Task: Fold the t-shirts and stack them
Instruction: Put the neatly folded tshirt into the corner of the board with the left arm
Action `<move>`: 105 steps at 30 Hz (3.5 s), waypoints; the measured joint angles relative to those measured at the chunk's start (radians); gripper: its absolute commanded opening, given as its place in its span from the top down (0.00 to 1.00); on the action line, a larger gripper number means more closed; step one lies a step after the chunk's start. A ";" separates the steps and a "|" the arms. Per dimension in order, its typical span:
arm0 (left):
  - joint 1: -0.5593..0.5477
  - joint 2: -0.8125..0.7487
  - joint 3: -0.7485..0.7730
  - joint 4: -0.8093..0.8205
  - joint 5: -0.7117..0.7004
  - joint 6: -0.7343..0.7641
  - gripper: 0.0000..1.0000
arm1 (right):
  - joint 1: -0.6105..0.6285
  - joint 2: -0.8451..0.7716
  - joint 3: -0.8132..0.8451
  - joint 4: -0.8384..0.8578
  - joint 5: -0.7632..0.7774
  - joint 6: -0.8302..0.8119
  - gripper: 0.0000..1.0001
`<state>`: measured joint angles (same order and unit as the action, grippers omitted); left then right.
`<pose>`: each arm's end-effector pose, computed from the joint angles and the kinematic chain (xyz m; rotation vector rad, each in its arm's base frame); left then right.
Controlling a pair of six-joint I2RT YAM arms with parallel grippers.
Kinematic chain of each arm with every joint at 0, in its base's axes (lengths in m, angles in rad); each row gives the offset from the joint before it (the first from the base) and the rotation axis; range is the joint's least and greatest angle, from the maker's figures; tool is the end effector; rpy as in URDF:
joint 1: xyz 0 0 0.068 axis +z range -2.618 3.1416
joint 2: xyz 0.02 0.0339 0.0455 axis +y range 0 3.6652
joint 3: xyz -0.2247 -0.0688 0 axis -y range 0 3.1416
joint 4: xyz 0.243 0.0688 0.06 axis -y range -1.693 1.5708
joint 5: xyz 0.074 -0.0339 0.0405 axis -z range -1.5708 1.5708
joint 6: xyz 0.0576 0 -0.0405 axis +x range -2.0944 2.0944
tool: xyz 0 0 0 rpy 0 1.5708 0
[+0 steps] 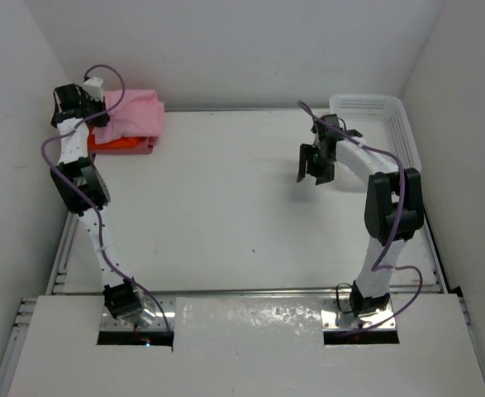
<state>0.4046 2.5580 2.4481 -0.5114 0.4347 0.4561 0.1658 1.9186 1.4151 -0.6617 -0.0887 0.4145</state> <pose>0.5227 0.1975 0.1968 0.2942 2.1067 0.0290 0.3840 0.0694 0.1393 0.3179 2.7464 0.2802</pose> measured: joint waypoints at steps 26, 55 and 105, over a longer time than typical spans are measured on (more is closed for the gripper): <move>-0.003 -0.307 -0.274 0.131 -0.212 0.027 0.27 | 0.027 0.029 0.022 -0.010 -0.002 -0.024 0.39; -0.412 -0.298 -0.645 0.343 -0.629 0.373 0.59 | 0.027 0.021 -0.125 0.070 -0.032 -0.045 0.38; -0.388 -0.427 -0.420 0.100 -0.350 0.255 0.37 | 0.027 0.019 -0.124 0.047 -0.023 -0.053 0.38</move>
<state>0.0170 2.1307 2.0285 -0.4118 0.0845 0.7113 0.1925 1.9381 1.2907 -0.6144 -0.1116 0.3618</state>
